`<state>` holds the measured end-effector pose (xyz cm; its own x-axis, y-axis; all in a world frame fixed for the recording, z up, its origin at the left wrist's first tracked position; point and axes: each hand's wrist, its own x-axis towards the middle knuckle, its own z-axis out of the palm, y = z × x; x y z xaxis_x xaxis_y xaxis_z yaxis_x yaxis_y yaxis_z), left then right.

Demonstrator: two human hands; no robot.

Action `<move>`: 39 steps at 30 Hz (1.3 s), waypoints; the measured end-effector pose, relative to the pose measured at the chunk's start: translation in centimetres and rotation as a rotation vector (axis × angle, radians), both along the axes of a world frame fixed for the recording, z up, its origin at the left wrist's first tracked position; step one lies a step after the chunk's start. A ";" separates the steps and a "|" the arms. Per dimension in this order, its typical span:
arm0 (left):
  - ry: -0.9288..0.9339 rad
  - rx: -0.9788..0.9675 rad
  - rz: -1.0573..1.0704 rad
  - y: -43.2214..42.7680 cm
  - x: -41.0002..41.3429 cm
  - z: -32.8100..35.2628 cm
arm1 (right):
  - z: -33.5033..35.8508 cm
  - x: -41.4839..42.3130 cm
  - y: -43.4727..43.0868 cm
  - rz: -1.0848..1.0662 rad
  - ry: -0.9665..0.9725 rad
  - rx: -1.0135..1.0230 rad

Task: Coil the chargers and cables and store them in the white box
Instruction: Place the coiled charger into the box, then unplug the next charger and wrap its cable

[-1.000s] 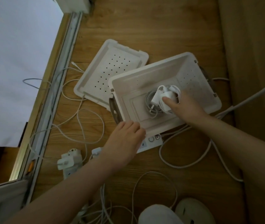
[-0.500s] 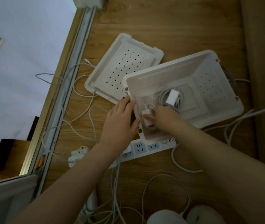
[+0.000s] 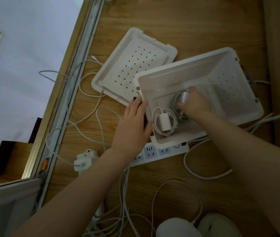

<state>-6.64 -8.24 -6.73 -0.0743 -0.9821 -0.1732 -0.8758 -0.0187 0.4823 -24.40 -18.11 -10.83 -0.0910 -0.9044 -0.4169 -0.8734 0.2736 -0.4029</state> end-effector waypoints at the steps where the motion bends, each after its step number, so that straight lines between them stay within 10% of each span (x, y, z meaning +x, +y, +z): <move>1: 0.001 -0.003 0.000 0.0 0.1 0.0 | 0.1 0.0 0.0 0.089 0.028 0.005; 7: 0.007 -0.012 0.006 0.0 0.1 0.0 | 0.5 -1.7 0.5 0.465 0.181 0.004; 18: 0.026 -0.005 -0.037 0.0 0.7 0.4 | 2.4 -0.6 2.8 0.363 0.143 -0.042; 24: 0.127 -0.175 0.091 2.3 3.9 1.7 | 6.7 3.0 10.2 0.578 -0.438 -0.490; 31: 0.271 0.235 0.209 9.0 7.9 -1.2 | 2.1 6.0 16.8 0.532 -0.562 0.024; 39: 0.589 0.445 0.310 8.5 8.3 -2.9 | -2.3 9.5 13.9 0.326 -0.712 0.072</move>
<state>1.67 0.29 -9.58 -0.0101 -0.8210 -0.5708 -0.4027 -0.5192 0.7539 -14.93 -4.25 -13.13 0.4856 -0.8080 -0.3338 -0.4524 0.0945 -0.8868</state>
